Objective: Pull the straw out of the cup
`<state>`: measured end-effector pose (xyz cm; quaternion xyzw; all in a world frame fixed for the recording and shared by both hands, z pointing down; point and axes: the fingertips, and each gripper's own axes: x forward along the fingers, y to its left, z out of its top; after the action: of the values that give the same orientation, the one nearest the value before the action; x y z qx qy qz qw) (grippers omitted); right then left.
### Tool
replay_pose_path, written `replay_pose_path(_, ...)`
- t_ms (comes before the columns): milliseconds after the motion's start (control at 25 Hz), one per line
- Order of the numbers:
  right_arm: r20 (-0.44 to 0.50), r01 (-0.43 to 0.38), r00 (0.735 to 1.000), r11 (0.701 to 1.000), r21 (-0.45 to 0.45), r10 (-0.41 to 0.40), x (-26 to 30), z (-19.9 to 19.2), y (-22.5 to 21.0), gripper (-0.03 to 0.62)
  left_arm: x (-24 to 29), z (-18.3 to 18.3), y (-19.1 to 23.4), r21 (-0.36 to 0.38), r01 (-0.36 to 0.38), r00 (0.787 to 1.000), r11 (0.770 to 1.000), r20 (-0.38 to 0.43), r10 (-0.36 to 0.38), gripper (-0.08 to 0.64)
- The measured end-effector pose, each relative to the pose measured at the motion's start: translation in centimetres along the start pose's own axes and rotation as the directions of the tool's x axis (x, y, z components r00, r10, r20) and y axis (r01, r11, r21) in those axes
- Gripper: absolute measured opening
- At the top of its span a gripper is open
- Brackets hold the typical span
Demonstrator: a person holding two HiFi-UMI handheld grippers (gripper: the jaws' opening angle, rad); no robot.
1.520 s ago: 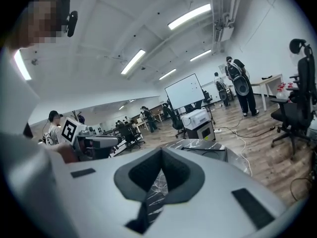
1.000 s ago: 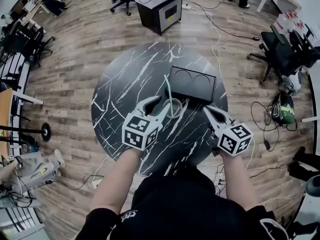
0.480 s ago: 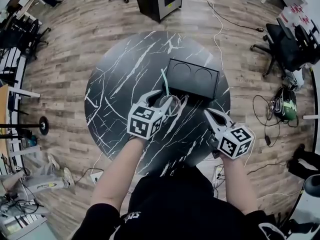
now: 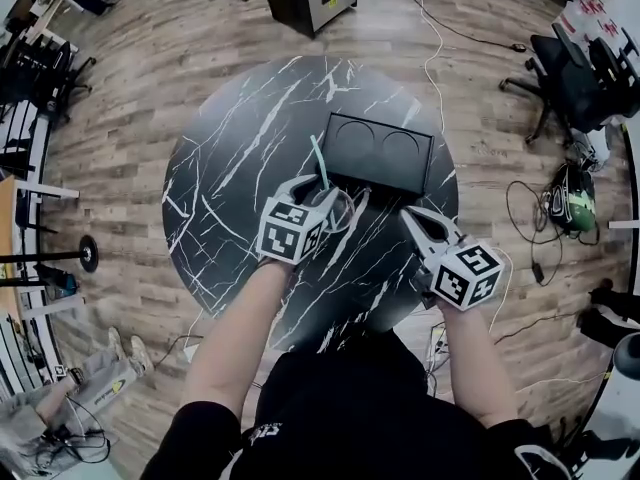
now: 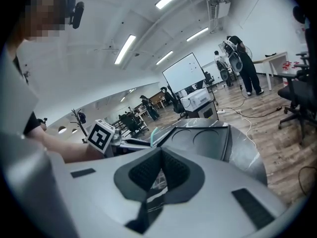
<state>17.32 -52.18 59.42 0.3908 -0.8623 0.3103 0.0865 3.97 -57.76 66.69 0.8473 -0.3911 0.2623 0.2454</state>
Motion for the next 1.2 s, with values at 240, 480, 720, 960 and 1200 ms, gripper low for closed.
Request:
replay_pose_path(240, -0.004, 0.025, 1.0, 1.0, 0.016, -0.025, -1.2, -0.5, -1.3, 0.006, 1.1, -0.3, 0.1, -0.011, 0.008, 1.0, 1.0, -0.016, -0.008, 0.127)
replay_pose_path(480, -0.005, 0.04, 0.999, 0.999, 0.017, -0.04, -1.8, -0.6, -1.8, 0.006, 0.9, 0.2, 0.3, -0.026, -0.007, 1.0, 1.0, 0.004, 0.007, 0.054)
replay_pose_path(720, -0.003, 0.034, 0.999, 0.999, -0.005, -0.034, -2.3, 0.4, 0.0, 0.006, -1.7, 2.7, 0.6, -0.059, -0.007, 0.997, 0.998, 0.078, 0.011, 0.034)
replay_pose_path(960, 0.004, 0.03, 1.0, 0.999, -0.046, -0.03, -2.8, 2.0, 2.6, 0.006, -5.9, 6.1, 1.0, -0.084, -0.004, 0.983, 0.996, 0.183, 0.019, 0.034)
replay_pose_path(1200, 0.022, 0.028, 0.999, 0.995, -0.099, -0.026, -3.3, 3.4, 5.7, 0.006, -11.1, 8.7, 1.0, -0.092, 0.009, 0.955, 0.996, 0.297, 0.019, 0.032)
